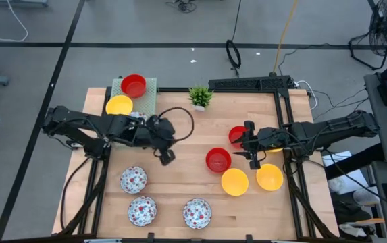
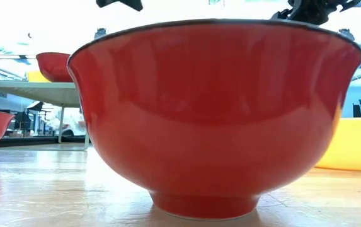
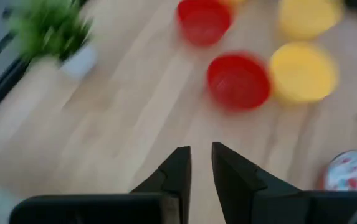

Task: Pick & Place Mini bowls
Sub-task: Stack the red bowl on the red bowl on the shelf

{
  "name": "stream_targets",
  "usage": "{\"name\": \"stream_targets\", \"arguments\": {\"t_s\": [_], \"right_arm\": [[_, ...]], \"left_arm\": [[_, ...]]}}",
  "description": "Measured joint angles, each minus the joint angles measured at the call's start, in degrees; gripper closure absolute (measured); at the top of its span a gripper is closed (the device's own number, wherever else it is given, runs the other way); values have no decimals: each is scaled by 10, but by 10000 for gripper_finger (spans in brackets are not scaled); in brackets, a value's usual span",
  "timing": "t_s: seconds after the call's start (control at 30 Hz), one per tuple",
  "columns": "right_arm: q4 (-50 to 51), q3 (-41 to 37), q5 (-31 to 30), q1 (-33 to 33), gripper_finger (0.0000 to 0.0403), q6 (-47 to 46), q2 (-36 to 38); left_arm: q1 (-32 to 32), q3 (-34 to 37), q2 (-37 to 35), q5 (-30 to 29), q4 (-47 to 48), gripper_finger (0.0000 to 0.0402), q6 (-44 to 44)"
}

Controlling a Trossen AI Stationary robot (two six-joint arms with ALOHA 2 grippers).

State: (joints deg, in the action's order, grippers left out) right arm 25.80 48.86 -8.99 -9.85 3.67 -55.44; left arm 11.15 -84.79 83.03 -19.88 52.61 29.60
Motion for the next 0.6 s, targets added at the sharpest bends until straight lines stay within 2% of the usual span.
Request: {"name": "stream_targets", "arguments": {"t_s": [0.07,0.23,0.33,0.6], "right_arm": [[16,1,-5,0,223,-14,0],[113,14,-42,1,216,-94,0],[164,14,-44,1,216,-115,0],[257,14,-43,1,223,-66,-49]], "left_arm": [[2,6,3,12,-47,334,-32],[9,10,26,21,-72,334,-69],[13,10,40,18,-85,334,-84],[22,10,82,20,-109,334,-85]]}}
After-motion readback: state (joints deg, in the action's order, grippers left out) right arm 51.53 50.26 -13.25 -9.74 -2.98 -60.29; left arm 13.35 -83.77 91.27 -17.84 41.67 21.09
